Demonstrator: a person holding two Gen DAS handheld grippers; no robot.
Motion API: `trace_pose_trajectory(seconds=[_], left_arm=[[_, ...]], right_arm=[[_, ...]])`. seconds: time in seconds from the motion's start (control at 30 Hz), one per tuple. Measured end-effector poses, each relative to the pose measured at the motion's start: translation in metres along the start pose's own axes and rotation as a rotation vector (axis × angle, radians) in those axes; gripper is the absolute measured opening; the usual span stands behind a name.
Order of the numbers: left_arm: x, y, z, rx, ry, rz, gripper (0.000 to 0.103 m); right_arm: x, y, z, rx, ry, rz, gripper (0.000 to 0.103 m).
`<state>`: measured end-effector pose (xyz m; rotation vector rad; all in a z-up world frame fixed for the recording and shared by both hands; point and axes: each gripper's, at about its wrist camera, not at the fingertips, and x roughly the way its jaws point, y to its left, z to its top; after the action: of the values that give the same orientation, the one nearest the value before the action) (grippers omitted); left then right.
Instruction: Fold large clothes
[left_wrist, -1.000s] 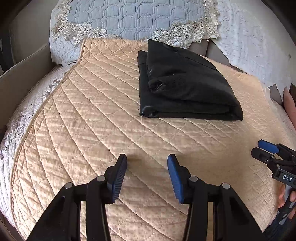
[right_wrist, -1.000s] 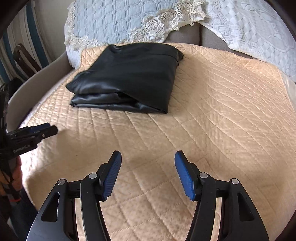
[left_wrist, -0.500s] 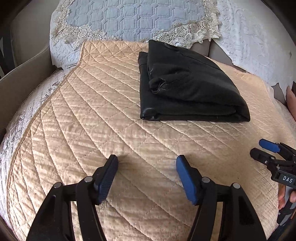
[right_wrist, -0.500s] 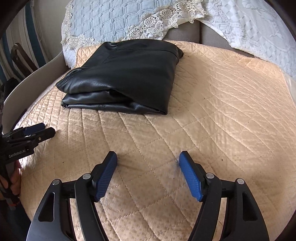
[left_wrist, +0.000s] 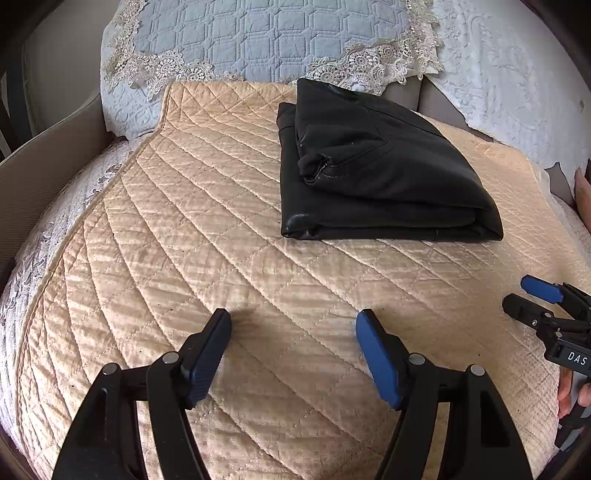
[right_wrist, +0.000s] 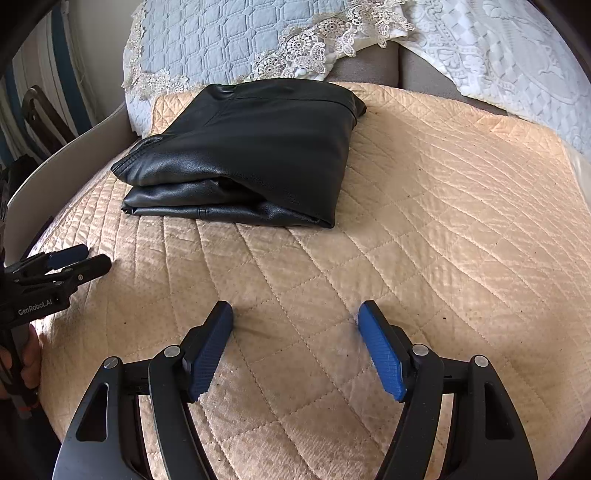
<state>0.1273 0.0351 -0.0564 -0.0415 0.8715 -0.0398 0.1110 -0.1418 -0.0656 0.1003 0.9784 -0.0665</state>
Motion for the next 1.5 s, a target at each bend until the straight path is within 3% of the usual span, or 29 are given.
trace_pose_trajectory(seconds=[1.5], left_arm=[[-0.0013,-0.0015,-0.0002,-0.014,0.005,0.0,0.075]], right_arm=[[0.0,-0.0008,0.0005,0.004,-0.002,0.005,0.071]])
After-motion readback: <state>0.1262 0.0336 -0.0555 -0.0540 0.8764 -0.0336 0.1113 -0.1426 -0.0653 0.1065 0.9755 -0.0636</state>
